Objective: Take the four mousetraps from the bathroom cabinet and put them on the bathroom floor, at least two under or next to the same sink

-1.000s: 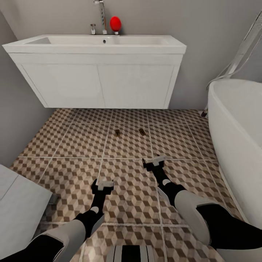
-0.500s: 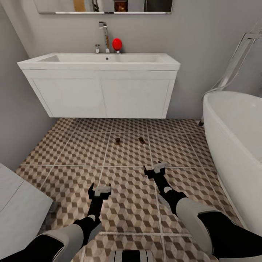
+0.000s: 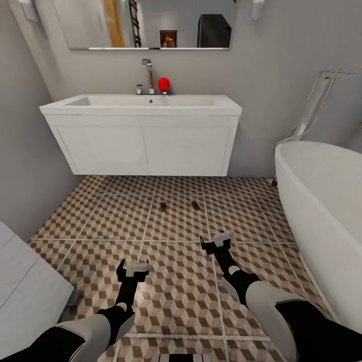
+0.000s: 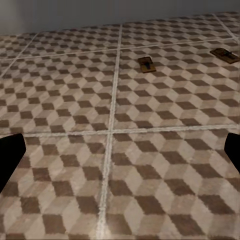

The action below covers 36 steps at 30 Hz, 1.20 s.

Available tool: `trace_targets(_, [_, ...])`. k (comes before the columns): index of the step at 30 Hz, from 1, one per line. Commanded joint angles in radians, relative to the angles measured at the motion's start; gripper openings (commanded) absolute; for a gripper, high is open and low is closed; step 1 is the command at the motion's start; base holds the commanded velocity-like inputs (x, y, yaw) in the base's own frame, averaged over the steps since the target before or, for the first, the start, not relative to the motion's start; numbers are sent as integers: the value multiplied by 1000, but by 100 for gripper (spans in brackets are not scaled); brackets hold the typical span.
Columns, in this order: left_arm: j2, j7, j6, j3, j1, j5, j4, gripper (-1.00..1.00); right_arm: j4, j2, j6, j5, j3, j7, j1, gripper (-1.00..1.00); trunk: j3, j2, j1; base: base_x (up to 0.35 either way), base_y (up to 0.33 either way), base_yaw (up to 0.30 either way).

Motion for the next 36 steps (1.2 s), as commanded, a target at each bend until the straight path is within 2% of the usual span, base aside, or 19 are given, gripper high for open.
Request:
trace_targets(1, [-1, 5, -5, -8, 0, 4, 4, 100, 1, 0, -1, 5, 7, -10, -1, 100, 5, 0, -1, 0, 0, 0])
trace_targets(21, [0, 3, -5, -9, 26, 4, 5, 100, 2, 1, -2, 5, 9, -7, 2, 100, 114, 5, -10, 0, 0, -28])
trace_targets(36, [-2, 3, -4, -10, 28, 4, 5, 100, 2, 1, -2, 5, 9, -6, 19, 100, 185, 110, -67, 0, 0, -136])
